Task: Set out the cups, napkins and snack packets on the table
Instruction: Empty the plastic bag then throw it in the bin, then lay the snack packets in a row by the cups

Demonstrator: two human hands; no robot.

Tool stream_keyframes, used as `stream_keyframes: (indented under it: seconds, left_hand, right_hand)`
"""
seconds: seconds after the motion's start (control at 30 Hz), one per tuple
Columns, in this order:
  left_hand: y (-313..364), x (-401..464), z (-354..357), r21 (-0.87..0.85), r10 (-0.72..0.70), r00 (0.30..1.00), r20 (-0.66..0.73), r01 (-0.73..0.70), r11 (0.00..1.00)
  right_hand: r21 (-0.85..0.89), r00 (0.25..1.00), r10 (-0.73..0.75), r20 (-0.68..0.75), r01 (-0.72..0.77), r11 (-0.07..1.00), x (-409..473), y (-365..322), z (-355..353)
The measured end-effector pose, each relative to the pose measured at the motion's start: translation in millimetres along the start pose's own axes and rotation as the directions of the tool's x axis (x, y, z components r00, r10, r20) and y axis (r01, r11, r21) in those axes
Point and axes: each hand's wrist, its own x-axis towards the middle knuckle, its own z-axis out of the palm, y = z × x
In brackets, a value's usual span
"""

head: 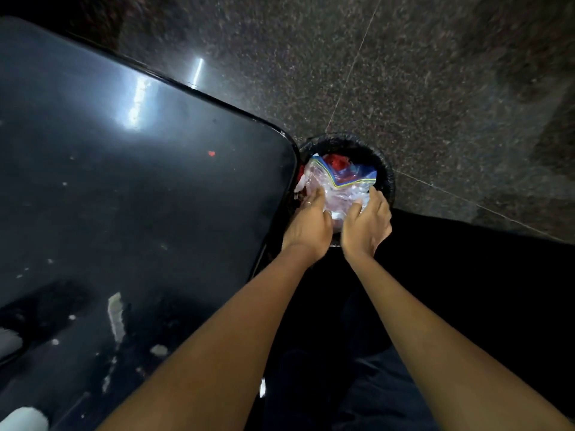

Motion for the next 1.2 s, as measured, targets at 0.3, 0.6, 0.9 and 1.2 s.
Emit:
stream_keyframes:
  seconds: [0.3, 0.6, 0.9, 1.2]
  left_hand:
    - [30, -99, -35, 0.198, 0.222, 0.946, -0.234, -0.177, 0.964]
    - [-2, -194, -109, 0.375, 0.223, 0.826, -0.518, -0.016, 0.927]
    - [-103, -313, -101, 0.205, 0.044, 0.663, -0.747, 0.167, 0.964]
    - [-241, -468, -48, -0.173, -0.311, 0.415, -0.855, 0.335, 0.926]
  right_hand:
    - [-0.009, 0.894, -0.447, -0.042, 0.447, 0.895, -61, -47, -69]
    - [-0.122, 0.635, -0.772, 0.032, 0.769, 0.627, -138, -92, -129]
    - [-0.008, 0.233, -0.947, 0.223, 0.972, 0.237, -277, -113, -107]
    - [0.163, -0.132, -0.912, 0.387, 0.984, -0.073, -458, -81, -60]
